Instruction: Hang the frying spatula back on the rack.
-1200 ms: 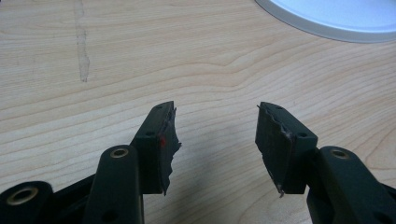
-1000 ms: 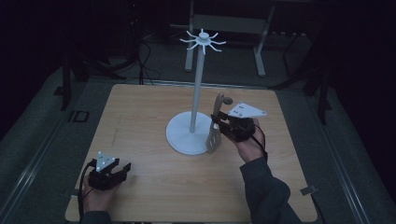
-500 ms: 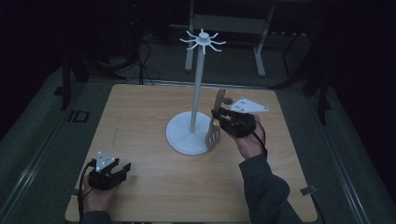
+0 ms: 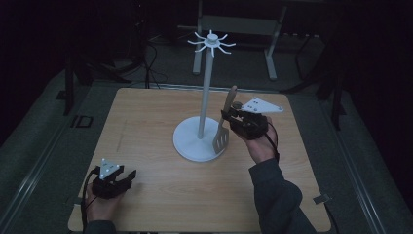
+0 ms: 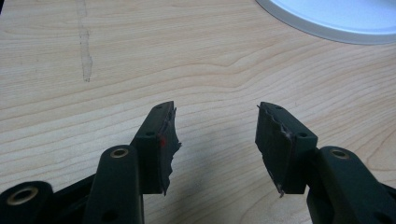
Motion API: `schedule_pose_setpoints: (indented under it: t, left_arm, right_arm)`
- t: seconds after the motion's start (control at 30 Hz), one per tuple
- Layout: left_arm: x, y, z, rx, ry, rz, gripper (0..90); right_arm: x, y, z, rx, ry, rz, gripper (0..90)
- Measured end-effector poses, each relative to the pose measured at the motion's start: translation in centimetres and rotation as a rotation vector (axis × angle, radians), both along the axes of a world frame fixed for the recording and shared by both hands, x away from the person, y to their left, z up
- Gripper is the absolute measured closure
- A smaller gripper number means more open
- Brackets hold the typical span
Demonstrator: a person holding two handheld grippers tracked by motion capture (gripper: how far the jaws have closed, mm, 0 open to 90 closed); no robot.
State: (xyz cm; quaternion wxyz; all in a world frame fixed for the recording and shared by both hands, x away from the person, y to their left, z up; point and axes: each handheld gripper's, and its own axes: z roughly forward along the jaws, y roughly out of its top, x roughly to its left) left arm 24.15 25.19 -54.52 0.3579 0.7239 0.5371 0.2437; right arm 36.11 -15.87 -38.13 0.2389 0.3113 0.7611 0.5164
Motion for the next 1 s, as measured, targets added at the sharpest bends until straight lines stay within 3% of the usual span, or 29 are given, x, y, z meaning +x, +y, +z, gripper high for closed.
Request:
schedule_pose_setpoints:
  t: [1.0]
  left_arm:
    - [0.0,0.0,0.0,-0.005,-0.002,0.002,48.0]
  right_arm:
    - [1.7,0.6,2.0,0.022,0.009,-0.022,74.6]
